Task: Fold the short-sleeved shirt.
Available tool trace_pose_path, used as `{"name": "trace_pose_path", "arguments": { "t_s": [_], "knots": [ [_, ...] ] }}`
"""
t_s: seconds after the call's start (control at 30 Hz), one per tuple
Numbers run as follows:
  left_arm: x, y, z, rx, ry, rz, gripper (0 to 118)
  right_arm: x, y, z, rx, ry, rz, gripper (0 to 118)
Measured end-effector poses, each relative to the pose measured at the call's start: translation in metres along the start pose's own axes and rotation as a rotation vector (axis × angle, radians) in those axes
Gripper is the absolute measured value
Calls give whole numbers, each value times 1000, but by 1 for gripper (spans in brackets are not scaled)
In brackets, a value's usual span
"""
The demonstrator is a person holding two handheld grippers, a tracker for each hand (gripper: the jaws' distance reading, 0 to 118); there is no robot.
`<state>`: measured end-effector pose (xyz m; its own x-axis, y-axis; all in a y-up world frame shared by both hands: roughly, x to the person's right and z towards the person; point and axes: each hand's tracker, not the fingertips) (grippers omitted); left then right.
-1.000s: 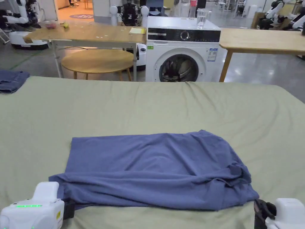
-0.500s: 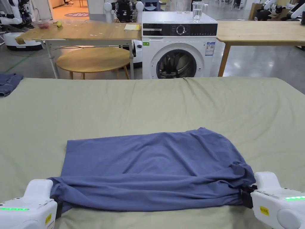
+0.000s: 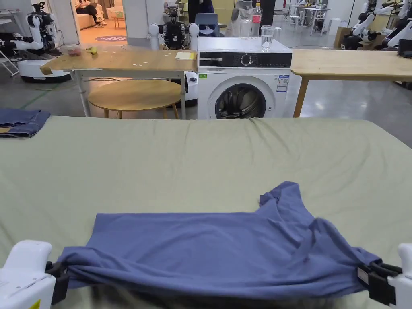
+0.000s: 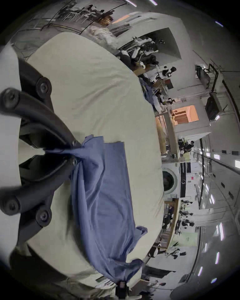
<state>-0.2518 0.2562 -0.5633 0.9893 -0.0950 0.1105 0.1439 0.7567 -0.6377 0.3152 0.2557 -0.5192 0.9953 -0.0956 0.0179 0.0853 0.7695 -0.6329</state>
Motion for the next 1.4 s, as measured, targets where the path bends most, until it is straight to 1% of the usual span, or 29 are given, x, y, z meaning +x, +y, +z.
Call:
{"name": "trace_pose_path", "arguments": {
  "t_s": [0.07,0.13,0.17,0.23,0.27,0.3,0.33,0.37,0.4,0.43,0.47,0.53,0.63,0.67,0.7,0.73,0.77,0.8,0.83,0.87,0.9,0.93,0.97,1.03,1.17,1.23,1.33,1.37,1.4],
  "knots": [
    [-7,-25,7,-30,-20,15,0,-1,-26,7,-47,-22,17,5],
    [-10,-53,-1,-84,-14,38,0,1,-55,3,-111,-21,-23,5],
    [-11,-65,-5,-98,-37,66,0,2,-70,-4,-133,-17,-48,5],
    [-15,-83,-9,-73,-74,155,0,2,-92,-16,-189,-55,-39,5],
    [-14,-88,-6,-51,-91,196,0,1,-98,-17,-173,-46,-40,7],
    [-13,-90,0,-41,-59,198,18,-1,-101,-15,-168,-47,-40,23],
    [-11,-89,9,-39,0,193,43,-5,-99,-9,-159,-55,-24,52],
    [-8,-87,20,-2,34,162,75,-10,-95,-4,-154,-32,18,85],
    [-3,-82,30,26,53,135,108,-18,-91,2,-123,-39,54,112],
    [2,-76,39,64,92,110,115,-27,-83,9,-63,-41,86,115],
    [8,-68,46,118,134,89,115,-37,-72,18,-3,-32,104,115],
    [22,-46,58,211,135,76,115,-61,-48,25,87,9,118,115],
    [43,-15,58,264,50,92,115,-99,-18,27,223,52,127,115],
    [51,-8,55,274,35,86,113,-113,-10,27,259,52,130,115],
    [58,-2,52,278,36,75,101,-124,-5,26,293,41,139,114],
    [66,4,50,286,27,57,66,-132,-1,23,313,28,162,104],
    [70,8,46,286,20,49,24,-141,2,20,315,23,180,78],
    [70,8,38,280,10,48,0,-147,4,18,322,21,187,17],
    [68,8,30,270,-5,53,0,-152,6,16,328,16,191,3],
    [65,6,23,245,-9,70,0,-154,5,11,328,-6,197,0],
    [61,8,18,254,-11,60,0,-157,2,10,377,-36,219,0],
    [58,7,12,216,-1,53,0,-156,-2,8,362,3,218,0],
    [51,7,5,200,11,63,0,-155,-3,5,354,14,215,0],
    [35,10,-11,174,30,81,0,-149,-1,-1,338,18,201,0],
    [14,27,-58,67,73,74,0,-133,4,-21,288,32,131,0],
    [11,39,-83,20,84,51,0,-128,2,-35,275,21,131,0],
    [1,60,-127,-9,85,54,0,-117,6,-53,242,0,125,0],
    [-2,67,-143,-20,83,54,3,-113,6,-59,236,-5,119,0],
    [-4,74,-157,-37,100,40,47,-107,11,-64,227,-10,112,0]
  ]
}}
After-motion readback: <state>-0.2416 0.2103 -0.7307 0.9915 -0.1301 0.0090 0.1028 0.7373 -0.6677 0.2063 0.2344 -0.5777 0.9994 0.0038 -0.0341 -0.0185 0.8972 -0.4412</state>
